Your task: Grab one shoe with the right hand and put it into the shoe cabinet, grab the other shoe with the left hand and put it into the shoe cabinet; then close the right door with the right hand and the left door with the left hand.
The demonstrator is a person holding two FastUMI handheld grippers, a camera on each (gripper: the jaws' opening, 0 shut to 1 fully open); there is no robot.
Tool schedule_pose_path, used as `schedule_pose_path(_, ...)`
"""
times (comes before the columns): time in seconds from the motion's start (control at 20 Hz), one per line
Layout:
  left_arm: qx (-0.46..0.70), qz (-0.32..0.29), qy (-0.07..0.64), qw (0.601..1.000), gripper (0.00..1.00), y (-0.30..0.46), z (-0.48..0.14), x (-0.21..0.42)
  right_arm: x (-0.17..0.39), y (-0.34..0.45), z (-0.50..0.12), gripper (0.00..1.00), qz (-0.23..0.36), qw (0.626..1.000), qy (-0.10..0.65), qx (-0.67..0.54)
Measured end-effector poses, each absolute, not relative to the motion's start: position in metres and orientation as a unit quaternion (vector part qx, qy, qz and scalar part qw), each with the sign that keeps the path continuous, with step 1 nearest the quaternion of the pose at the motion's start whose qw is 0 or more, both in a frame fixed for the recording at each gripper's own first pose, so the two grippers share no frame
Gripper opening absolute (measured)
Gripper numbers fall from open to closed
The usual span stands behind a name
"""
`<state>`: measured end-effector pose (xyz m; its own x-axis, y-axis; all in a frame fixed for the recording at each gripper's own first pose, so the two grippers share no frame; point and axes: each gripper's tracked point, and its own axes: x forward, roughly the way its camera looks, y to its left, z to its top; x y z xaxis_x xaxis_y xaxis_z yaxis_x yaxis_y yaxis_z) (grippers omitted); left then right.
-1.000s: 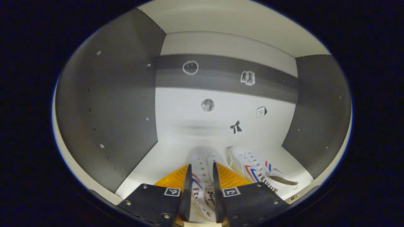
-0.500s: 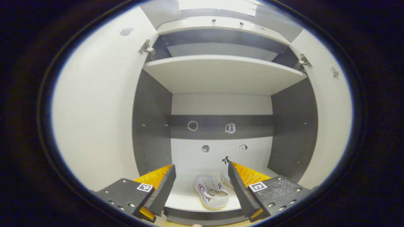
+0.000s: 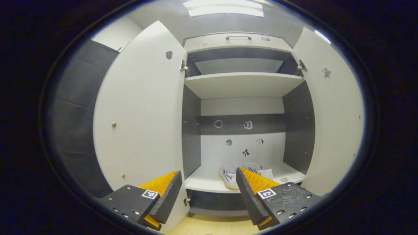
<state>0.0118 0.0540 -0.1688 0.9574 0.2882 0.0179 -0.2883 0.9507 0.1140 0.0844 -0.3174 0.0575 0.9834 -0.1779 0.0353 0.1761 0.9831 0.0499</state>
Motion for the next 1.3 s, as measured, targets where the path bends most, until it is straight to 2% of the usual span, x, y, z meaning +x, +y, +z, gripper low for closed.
schedule_pose_path(0.1,0.048,0.142,0.019,0.989,0.92,0.055,-0.173,0.017,0.08,-0.301,0.069,0.94,-0.065,0.997,-0.013,0.037)
schedule_pose_path(0.15,0.043,0.138,0.03,0.989,0.92,0.058,-0.179,0.015,0.078,-0.293,0.073,0.97,-0.055,0.997,-0.011,0.047)
schedule_pose_path(0.2,0.04,0.132,0.038,0.99,0.95,0.058,-0.178,0.017,0.074,-0.285,0.08,0.94,-0.044,0.997,-0.01,0.062)
schedule_pose_path(0.3,0.04,0.12,0.043,0.991,0.92,0.057,-0.178,0.015,0.063,-0.274,0.092,0.96,-0.033,0.996,-0.016,0.077)
schedule_pose_path(0.35,0.042,0.114,0.042,0.992,0.94,0.055,-0.178,0.013,0.057,-0.27,0.097,0.97,-0.035,0.996,-0.019,0.08)
schedule_pose_path(0.4,0.044,0.106,0.042,0.993,0.92,0.054,-0.178,0.013,0.052,-0.267,0.101,0.92,-0.038,0.995,-0.024,0.084)
schedule_pose_path(0.45,0.046,0.098,0.044,0.993,0.92,0.054,-0.177,0.013,0.049,-0.259,0.104,0.97,-0.039,0.995,-0.027,0.087)
schedule_pose_path(0.55,0.051,0.083,0.046,0.994,0.94,0.053,-0.174,0.013,0.045,-0.242,0.102,0.98,-0.038,0.995,-0.022,0.085)
schedule_pose_path(0.7,0.045,0.059,0.045,0.996,0.94,0.052,-0.17,0.013,0.035,-0.246,0.098,0.97,-0.086,0.994,-0.012,0.063)
schedule_pose_path(0.95,0.027,0.037,0.053,0.998,0.94,0.057,-0.168,0.013,0.031,-0.228,0.106,0.96,-0.106,0.994,-0.012,0.03)
schedule_pose_path(1.3,0.007,0.037,0.041,0.998,0.94,0.065,-0.168,-0.003,0.035,-0.17,0.104,0.96,-0.076,0.997,-0.02,0.014)
